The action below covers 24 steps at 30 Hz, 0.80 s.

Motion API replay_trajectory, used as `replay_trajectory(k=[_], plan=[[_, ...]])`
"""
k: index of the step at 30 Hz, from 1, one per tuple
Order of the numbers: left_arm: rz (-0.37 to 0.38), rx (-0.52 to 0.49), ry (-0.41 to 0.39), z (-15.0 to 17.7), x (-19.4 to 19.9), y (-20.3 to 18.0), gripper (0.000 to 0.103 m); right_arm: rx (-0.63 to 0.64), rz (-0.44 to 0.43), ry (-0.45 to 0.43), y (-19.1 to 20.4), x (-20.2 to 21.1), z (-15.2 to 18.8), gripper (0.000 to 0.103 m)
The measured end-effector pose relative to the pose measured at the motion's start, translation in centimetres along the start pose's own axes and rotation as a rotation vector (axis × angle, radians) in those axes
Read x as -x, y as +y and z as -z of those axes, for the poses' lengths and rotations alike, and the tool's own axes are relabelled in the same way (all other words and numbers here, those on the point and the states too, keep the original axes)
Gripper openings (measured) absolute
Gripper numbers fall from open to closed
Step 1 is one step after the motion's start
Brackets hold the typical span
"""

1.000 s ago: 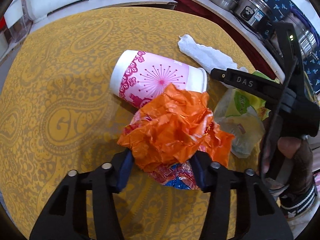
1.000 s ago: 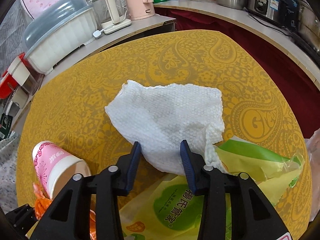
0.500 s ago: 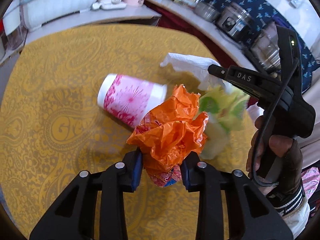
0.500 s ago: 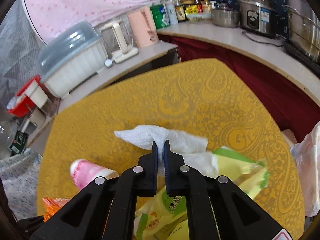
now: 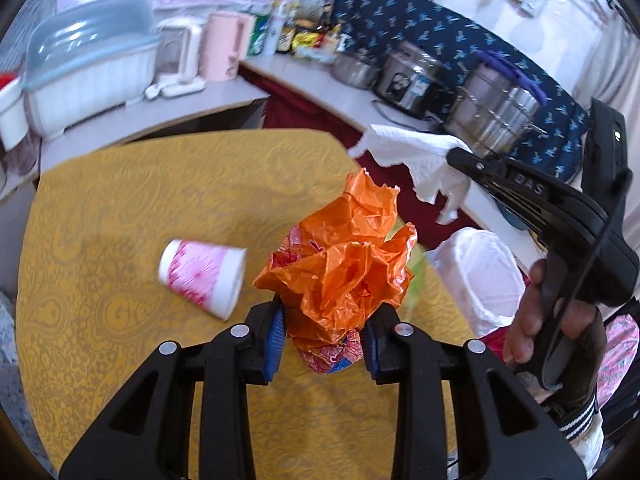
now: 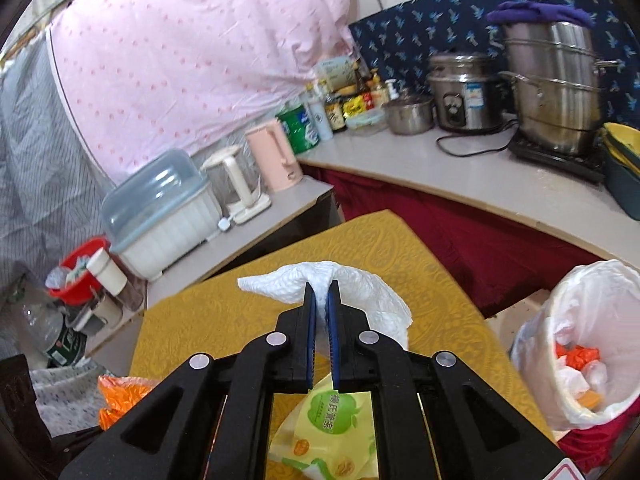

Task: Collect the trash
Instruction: 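Lift the paper towel and orange snack bag and carry both toward the bin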

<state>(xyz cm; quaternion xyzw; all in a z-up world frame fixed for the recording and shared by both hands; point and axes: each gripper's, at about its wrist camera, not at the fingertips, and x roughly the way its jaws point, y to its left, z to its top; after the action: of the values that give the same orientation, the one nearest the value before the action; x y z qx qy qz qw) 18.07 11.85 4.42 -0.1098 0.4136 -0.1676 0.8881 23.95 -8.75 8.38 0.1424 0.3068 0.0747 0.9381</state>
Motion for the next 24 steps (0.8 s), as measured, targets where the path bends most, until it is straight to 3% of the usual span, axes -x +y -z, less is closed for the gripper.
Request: replay_trajectory(k=[12,24], plan=[[0.066,-0.148,-0.027,-1.4,-0.8,-9.8,0.030,-0.087,0.095,-0.139,-8.1,9.4,-1.0,0.006],[0.129,-0.273,0.016,-1.1,-4.6,-19.4,0.030,-0.202,0.213,-0.187,-17.2,14.6,0.8,0.006]])
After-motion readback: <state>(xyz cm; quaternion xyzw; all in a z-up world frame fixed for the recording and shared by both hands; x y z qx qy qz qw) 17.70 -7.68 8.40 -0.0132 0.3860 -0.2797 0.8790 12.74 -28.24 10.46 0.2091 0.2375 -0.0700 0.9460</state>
